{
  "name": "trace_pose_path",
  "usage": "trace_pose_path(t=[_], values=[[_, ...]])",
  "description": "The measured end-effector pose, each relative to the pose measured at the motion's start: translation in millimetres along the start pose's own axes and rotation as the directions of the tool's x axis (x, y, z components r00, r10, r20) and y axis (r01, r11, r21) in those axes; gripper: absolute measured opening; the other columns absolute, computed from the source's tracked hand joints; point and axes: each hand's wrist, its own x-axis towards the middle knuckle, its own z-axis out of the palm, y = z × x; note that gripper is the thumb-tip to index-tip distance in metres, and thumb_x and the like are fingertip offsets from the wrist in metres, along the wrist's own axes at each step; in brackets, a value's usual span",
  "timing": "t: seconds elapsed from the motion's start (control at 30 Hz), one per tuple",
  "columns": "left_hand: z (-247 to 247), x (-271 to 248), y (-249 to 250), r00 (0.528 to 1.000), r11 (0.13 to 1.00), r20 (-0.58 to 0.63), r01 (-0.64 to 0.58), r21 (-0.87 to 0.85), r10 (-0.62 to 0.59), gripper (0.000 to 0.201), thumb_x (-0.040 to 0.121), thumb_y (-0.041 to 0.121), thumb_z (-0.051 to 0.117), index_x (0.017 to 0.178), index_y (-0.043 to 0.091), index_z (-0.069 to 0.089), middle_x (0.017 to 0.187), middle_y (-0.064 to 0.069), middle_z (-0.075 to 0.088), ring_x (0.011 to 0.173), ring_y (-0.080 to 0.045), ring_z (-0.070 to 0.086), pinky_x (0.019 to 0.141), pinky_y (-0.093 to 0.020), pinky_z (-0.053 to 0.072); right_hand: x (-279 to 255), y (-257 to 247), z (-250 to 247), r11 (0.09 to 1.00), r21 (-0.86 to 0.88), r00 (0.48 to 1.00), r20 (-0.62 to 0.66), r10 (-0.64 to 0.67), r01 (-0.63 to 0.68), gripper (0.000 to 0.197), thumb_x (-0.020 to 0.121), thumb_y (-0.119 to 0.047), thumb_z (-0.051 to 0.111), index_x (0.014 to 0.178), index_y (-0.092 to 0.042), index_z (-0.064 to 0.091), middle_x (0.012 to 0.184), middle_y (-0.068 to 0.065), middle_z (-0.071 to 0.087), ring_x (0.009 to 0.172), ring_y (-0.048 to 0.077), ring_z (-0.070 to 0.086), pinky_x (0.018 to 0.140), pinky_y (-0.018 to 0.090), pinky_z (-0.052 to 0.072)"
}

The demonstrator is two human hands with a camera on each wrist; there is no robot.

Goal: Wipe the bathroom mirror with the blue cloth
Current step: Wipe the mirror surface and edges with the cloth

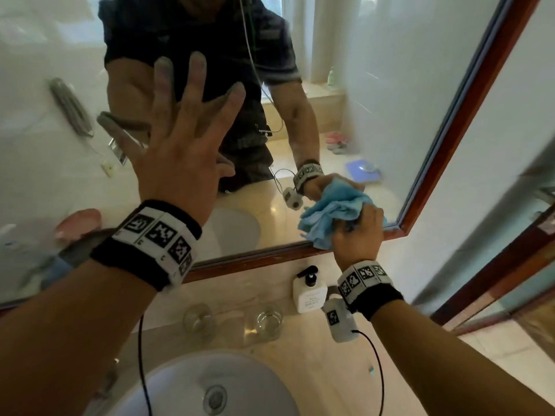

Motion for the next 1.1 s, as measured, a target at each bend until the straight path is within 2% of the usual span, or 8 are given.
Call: trace_pose_path(t=[0.1, 0.2, 0.3, 0.37, 0.53, 0.73, 0.93, 1.1], values=[[1, 0, 0, 1.0, 1.0, -0.006, 0.001, 0.008, -0.001, 0.111, 0.068, 0.048, 0.076, 0.151, 0.051, 0.001, 0.164, 0.003, -0.006, 0.151, -0.031, -0.004, 0.093, -0.086, 0.009, -9, 3, 6, 1.0, -0.008, 1.0, 0.026, 0.008, -0.008, 0.025, 0.082, -0.005, 0.062, 0.105, 0.002, 0.054, 0.108, 0.019, 0.053, 0.099, 0.03, 0.049, 0.086, 0.024, 0.034], [1, 0, 0, 1.0, 1.0, -0.011, 0.002, 0.008, -0.002, 0.111, 0.068, 0.049, 0.075, 0.151, 0.051, 0.001, 0.164, 0.004, -0.006, 0.151, -0.03, -0.004, 0.094, -0.086, 0.01, -13, 2, 10, 1.0, 0.003, 0.999, 0.025, 0.029, -0.029, 0.025, 0.083, -0.007, 0.064, 0.105, 0.0, 0.055, 0.109, 0.018, 0.053, 0.097, 0.029, 0.051, 0.084, 0.025, 0.037], [1, -1, -1, 1.0, 1.0, -0.013, -0.001, 0.003, 0.001, 0.111, 0.068, 0.049, 0.076, 0.151, 0.051, 0.001, 0.164, 0.003, -0.006, 0.151, -0.029, -0.003, 0.093, -0.086, 0.011, -14, -7, 8, 0.999, 0.027, 0.999, -0.01, 0.031, -0.031, 0.02, 0.086, -0.01, 0.065, 0.101, 0.0, 0.056, 0.109, 0.018, 0.053, 0.091, 0.017, 0.045, 0.08, 0.013, 0.029], [1, -1, -1, 1.0, 1.0, -0.015, -0.003, 0.008, 0.004, 0.112, 0.068, 0.048, 0.077, 0.151, 0.051, 0.002, 0.164, 0.004, -0.006, 0.151, -0.028, -0.003, 0.093, -0.086, 0.012, -13, -19, 6, 0.999, 0.053, 0.999, -0.038, 0.013, -0.011, 0.016, 0.087, -0.009, 0.065, 0.097, -0.001, 0.057, 0.107, 0.018, 0.052, 0.087, 0.012, 0.039, 0.077, 0.008, 0.026], [0, -1, -3, 1.0, 1.0, -0.007, -0.013, -0.009, 0.013, 0.112, 0.069, 0.048, 0.076, 0.151, 0.051, -0.001, 0.164, 0.004, -0.008, 0.151, -0.028, -0.005, 0.092, -0.085, 0.016, -4, -62, -3, 0.991, 0.084, 0.993, -0.068, -0.094, 0.1, 0.016, 0.085, -0.016, 0.07, 0.094, -0.006, 0.061, 0.105, 0.013, 0.053, 0.082, 0.011, 0.042, 0.072, 0.005, 0.025], [-2, -1, -3, 1.0, 1.0, -0.003, -0.004, -0.029, 0.004, 0.113, 0.068, 0.045, 0.078, 0.15, 0.052, 0.0, 0.164, 0.006, -0.007, 0.151, -0.028, -0.004, 0.094, -0.085, 0.014, 12, -108, -12, 0.957, 0.121, 0.959, -0.14, -0.248, 0.265, 0.014, 0.076, -0.019, 0.077, 0.086, -0.012, 0.069, 0.096, 0.0, 0.055, 0.081, 0.008, 0.048, 0.068, 0.008, 0.03], [-2, -1, -3, 1.0, 1.0, -0.002, -0.011, -0.012, 0.011, 0.111, 0.071, 0.047, 0.076, 0.151, 0.05, -0.001, 0.164, 0.004, -0.007, 0.151, -0.03, -0.003, 0.093, -0.086, 0.013, 12, -100, -7, 0.957, 0.102, 0.958, -0.124, -0.259, 0.272, 0.013, 0.079, -0.021, 0.076, 0.081, -0.011, 0.067, 0.089, 0.005, 0.063, 0.074, 0.011, 0.05, 0.066, 0.01, 0.028], [-1, -2, -3, 1.0, 1.0, 0.003, -0.003, -0.012, 0.003, 0.109, 0.072, 0.048, 0.075, 0.151, 0.05, 0.0, 0.164, 0.003, -0.007, 0.151, -0.03, -0.003, 0.092, -0.085, 0.015, 0, -85, 3, 0.968, 0.118, 0.973, -0.097, -0.209, 0.219, 0.015, 0.073, -0.011, 0.077, 0.069, -0.008, 0.063, 0.084, 0.007, 0.063, 0.068, 0.014, 0.051, 0.062, 0.015, 0.032]])
